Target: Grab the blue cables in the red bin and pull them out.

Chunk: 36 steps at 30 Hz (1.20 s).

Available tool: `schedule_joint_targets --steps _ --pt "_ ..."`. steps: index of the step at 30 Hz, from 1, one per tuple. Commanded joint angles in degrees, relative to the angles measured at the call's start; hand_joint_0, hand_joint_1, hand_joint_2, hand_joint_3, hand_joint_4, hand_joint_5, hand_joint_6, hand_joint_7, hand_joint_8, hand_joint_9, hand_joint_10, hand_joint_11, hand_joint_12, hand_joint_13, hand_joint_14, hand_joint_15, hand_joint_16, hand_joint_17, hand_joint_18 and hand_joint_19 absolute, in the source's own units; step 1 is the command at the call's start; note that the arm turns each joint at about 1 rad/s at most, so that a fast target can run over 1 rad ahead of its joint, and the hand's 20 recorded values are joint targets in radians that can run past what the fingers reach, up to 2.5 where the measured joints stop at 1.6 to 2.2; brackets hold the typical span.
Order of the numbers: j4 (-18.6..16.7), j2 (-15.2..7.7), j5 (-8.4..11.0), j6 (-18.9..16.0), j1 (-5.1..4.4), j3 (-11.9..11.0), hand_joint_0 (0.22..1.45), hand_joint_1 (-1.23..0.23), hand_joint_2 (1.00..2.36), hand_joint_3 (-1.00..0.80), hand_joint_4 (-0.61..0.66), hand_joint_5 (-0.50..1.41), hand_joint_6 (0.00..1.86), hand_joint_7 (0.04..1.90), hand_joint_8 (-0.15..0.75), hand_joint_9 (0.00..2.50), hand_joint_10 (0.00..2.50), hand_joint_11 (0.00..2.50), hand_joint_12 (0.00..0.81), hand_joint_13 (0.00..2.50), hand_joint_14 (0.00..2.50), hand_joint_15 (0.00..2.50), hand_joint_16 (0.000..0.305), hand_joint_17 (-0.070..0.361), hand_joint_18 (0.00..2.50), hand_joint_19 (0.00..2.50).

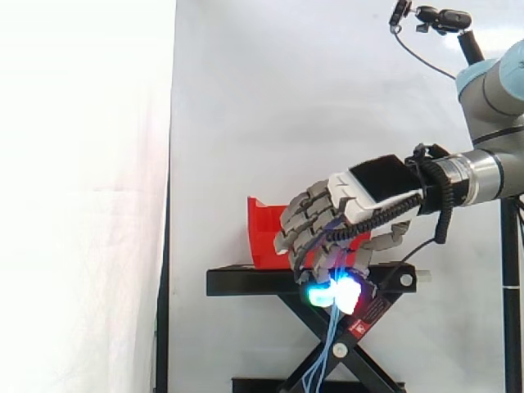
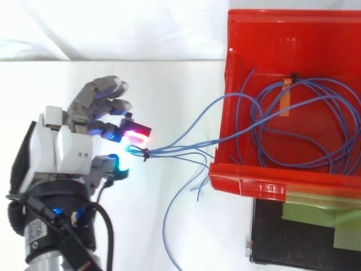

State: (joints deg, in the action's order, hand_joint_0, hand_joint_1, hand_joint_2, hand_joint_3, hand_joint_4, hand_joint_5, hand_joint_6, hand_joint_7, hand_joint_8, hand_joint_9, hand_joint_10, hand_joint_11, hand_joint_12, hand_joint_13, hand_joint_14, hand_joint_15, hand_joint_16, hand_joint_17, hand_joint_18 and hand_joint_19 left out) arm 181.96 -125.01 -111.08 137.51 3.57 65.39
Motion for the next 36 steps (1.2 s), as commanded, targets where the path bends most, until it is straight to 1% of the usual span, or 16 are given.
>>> schedule_joint_targets --steps 1,10,12,14,16,17,19,22,23,25,26,27,29,30,34,36 --pt "-0.03 0.73 1.48 -12.22 -1.46 0.00 0.92 -0.77 1.00 -1.00 0.05 0.93 0.63 0.57 0.217 0.90 0.02 0.56 0.286 0.73 0.02 0.41 0.033 0.075 0.54 0.56" --pt "-0.03 1.61 5.88 -26.37 -4.10 0.00 0.92 -0.77 1.00 -1.00 0.05 0.93 0.63 0.57 0.220 0.90 0.02 0.55 0.286 0.73 0.02 0.41 0.034 0.075 0.54 0.55" --pt "-0.20 1.96 7.99 -33.49 -4.89 0.00 0.92 -0.77 1.00 -1.00 0.05 0.93 0.63 0.57 0.220 0.90 0.02 0.56 0.285 0.72 0.02 0.41 0.033 0.075 0.54 0.55" --pt "-0.29 2.14 8.95 -36.92 -5.24 0.00 0.92 -0.77 1.00 -1.00 0.05 0.93 0.63 0.57 0.217 0.90 0.02 0.56 0.285 0.72 0.02 0.41 0.033 0.075 0.54 0.55" --pt "-0.38 2.75 10.80 -44.39 -5.94 0.00 0.92 -0.77 1.00 -1.00 0.05 0.93 0.63 0.57 0.220 0.90 0.02 0.56 0.288 0.73 0.02 0.41 0.033 0.075 0.54 0.55" --pt "-0.38 3.10 11.76 -50.54 -6.47 0.00 0.92 -0.77 1.00 -1.00 0.05 0.94 0.63 0.57 0.220 0.90 0.02 0.56 0.287 0.73 0.02 0.40 0.033 0.075 0.54 0.55" --pt "-0.38 3.63 12.12 -56.08 -6.91 0.00 0.92 -0.77 1.00 -1.00 0.05 0.93 0.63 0.58 0.218 0.90 0.02 0.56 0.285 0.73 0.02 0.41 0.033 0.075 0.54 0.55" --pt "-0.29 4.33 12.20 -61.61 -7.61 0.00 0.92 -0.77 1.00 -1.00 0.06 0.94 0.63 0.57 0.221 0.90 0.02 0.56 0.288 0.72 0.02 0.41 0.033 0.075 0.54 0.55" --pt "-0.29 4.77 12.38 -66.19 -8.14 0.00 0.92 -0.77 1.00 -1.00 0.05 0.94 0.63 0.57 0.218 0.90 0.02 0.55 0.287 0.73 0.02 0.41 0.033 0.075 0.54 0.55" --pt "-0.29 5.21 12.91 -70.58 -8.67 0.00 0.92 -0.77 1.00 -1.00 0.05 0.93 0.63 0.58 0.216 0.90 0.02 0.55 0.288 0.73 0.02 0.41 0.033 0.075 0.54 0.55" --pt "-0.29 5.56 14.31 -76.29 -9.28 0.00 0.92 -0.77 1.00 -1.00 0.05 0.94 0.63 0.57 0.218 0.90 0.02 0.56 0.285 0.73 0.02 0.41 0.033 0.075 0.54 0.55" --pt "-0.20 5.56 14.93 -79.02 -9.63 0.00 0.92 -0.77 1.00 -1.00 0.05 0.94 0.62 0.57 0.222 0.90 0.02 0.56 0.286 0.73 0.02 0.40 0.033 0.075 0.54 0.55" --pt "-0.20 5.56 15.72 -82.62 -10.07 0.00 0.92 -0.77 1.00 -1.00 0.05 0.94 0.62 0.57 0.221 0.90 0.02 0.56 0.287 0.72 0.02 0.41 0.033 0.075 0.54 0.55" --pt "-0.20 5.56 15.72 -82.62 -10.07 0.00 0.92 -0.77 1.00 -1.00 0.05 0.94 0.62 0.57 0.218 0.90 0.02 0.56 0.286 0.72 0.02 0.41 0.033 0.075 0.54 0.55" --pt "-0.20 5.56 17.57 -92.29 -10.95 0.00 0.92 -0.77 1.00 -1.00 0.05 0.94 0.62 0.57 0.217 0.90 0.02 0.55 0.285 0.73 0.02 0.41 0.033 0.075 0.54 0.55" --pt "-0.20 5.56 18.09 -94.57 -11.13 0.00 0.92 -0.77 1.00 -1.00 0.05 0.94 0.62 0.57 0.221 0.90 0.02 0.55 0.286 0.73 0.02 0.41 0.033 0.075 0.54 0.55"
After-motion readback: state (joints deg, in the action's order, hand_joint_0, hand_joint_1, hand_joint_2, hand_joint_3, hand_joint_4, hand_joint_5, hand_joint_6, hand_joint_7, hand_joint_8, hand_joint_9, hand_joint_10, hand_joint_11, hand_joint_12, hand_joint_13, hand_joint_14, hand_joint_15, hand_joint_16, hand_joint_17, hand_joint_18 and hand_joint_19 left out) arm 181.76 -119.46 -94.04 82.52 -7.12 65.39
